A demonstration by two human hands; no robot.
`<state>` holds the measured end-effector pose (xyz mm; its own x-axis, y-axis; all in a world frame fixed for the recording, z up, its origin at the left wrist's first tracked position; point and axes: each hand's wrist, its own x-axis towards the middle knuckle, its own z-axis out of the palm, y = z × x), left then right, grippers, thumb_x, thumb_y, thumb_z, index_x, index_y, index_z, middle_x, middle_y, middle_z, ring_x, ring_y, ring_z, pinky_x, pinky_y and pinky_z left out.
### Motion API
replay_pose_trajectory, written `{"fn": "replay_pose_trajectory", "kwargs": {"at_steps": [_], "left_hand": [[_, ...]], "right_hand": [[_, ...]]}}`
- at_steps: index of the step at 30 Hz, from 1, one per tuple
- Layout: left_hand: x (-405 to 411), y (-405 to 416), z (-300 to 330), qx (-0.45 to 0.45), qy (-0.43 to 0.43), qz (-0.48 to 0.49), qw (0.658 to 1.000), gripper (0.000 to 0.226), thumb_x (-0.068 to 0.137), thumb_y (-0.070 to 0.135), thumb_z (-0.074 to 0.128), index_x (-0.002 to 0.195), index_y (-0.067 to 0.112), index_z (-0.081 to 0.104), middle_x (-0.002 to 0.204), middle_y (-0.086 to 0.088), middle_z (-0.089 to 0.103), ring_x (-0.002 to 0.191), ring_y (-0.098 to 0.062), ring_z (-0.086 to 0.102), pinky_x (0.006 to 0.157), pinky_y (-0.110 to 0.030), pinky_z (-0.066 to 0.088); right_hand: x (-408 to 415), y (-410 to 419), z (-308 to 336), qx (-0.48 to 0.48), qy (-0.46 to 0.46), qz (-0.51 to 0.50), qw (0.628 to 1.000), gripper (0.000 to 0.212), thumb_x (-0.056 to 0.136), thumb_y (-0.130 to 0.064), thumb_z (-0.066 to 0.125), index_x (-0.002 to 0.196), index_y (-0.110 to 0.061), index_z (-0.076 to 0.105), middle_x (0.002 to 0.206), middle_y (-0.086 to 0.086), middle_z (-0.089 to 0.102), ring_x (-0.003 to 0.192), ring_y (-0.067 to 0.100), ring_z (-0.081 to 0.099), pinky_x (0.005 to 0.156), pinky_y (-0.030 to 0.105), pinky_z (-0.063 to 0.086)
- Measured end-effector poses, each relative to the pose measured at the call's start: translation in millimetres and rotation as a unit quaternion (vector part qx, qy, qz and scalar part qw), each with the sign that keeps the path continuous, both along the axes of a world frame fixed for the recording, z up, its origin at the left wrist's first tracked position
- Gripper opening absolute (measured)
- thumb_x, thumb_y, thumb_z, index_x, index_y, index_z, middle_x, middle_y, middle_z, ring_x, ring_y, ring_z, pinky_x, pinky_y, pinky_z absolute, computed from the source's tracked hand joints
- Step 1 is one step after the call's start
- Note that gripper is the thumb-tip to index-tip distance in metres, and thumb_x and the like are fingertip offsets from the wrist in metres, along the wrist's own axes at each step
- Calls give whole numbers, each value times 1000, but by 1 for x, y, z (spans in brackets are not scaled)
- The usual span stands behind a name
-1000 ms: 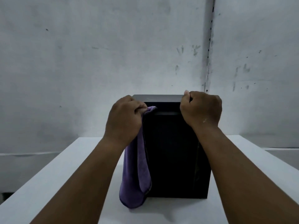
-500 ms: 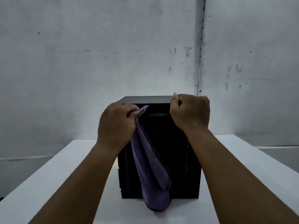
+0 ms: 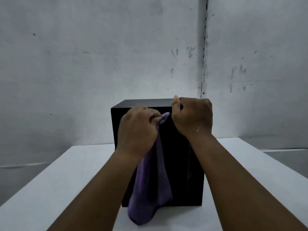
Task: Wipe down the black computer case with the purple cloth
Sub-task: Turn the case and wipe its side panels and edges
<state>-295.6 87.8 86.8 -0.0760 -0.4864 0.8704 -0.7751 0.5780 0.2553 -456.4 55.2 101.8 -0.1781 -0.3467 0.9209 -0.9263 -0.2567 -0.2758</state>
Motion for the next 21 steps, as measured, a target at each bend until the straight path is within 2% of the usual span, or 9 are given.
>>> {"fn": "replay_pose_trajectory", "kwargs": {"at_steps": [3, 6, 13, 16, 17, 19, 21], "left_hand": [[17, 4, -7, 8, 35, 15, 999, 9, 95, 27, 71, 94, 28, 80, 93, 8, 73, 91, -17, 67, 85, -39, 54], [29, 7, -8, 19, 67, 34, 997, 9, 94, 26, 72, 95, 28, 80, 95, 9, 74, 92, -15, 67, 86, -36, 54], [13, 10, -13, 5, 76, 66, 995, 13, 96, 19, 68, 86, 19, 76, 87, 1, 66, 82, -23, 62, 73, -40, 53], [9, 16, -16, 68, 31, 38, 996, 13, 95, 29, 68, 89, 25, 79, 89, 6, 70, 86, -18, 65, 80, -39, 55], [7, 18, -15, 100, 45, 12, 994, 13, 95, 31, 69, 90, 26, 80, 90, 9, 72, 87, -12, 67, 82, -35, 55], [6, 21, -11, 138, 125, -50, 981, 11, 95, 27, 72, 87, 27, 80, 85, 16, 74, 82, 0, 67, 79, -23, 54], [5, 25, -1, 144, 220, -105, 959, 12, 94, 22, 74, 83, 25, 79, 79, 18, 75, 76, 3, 68, 70, -11, 49]], "right_hand": [[1, 1, 0, -4, -9, 8, 1000, 46, 102, -34, 45, 57, -23, 48, 52, 8, 59, 51, 28, 40, 80, 40, 44], [4, 1, 0, 3, -11, 2, 1000, 45, 102, -34, 42, 58, -23, 40, 51, 7, 57, 51, 28, 40, 82, 41, 45], [2, 2, -2, 2, -3, 3, 1000, 45, 101, -35, 42, 57, -24, 43, 52, 5, 58, 52, 29, 48, 80, 40, 43], [5, 7, 0, 5, -2, 12, 1000, 43, 100, -32, 47, 58, -25, 49, 55, 1, 60, 54, 25, 49, 79, 37, 39], [5, 9, 0, 11, -7, 21, 1000, 42, 100, -34, 48, 59, -24, 53, 58, 0, 62, 58, 26, 53, 81, 37, 39], [8, 17, -2, 14, -19, 44, 999, 40, 98, -37, 47, 67, -21, 65, 69, 0, 68, 72, 27, 62, 89, 40, 43], [17, 31, -13, -9, -51, 72, 996, 32, 98, -39, 48, 91, -22, 75, 92, -2, 74, 95, 25, 65, 101, 47, 44]]}}
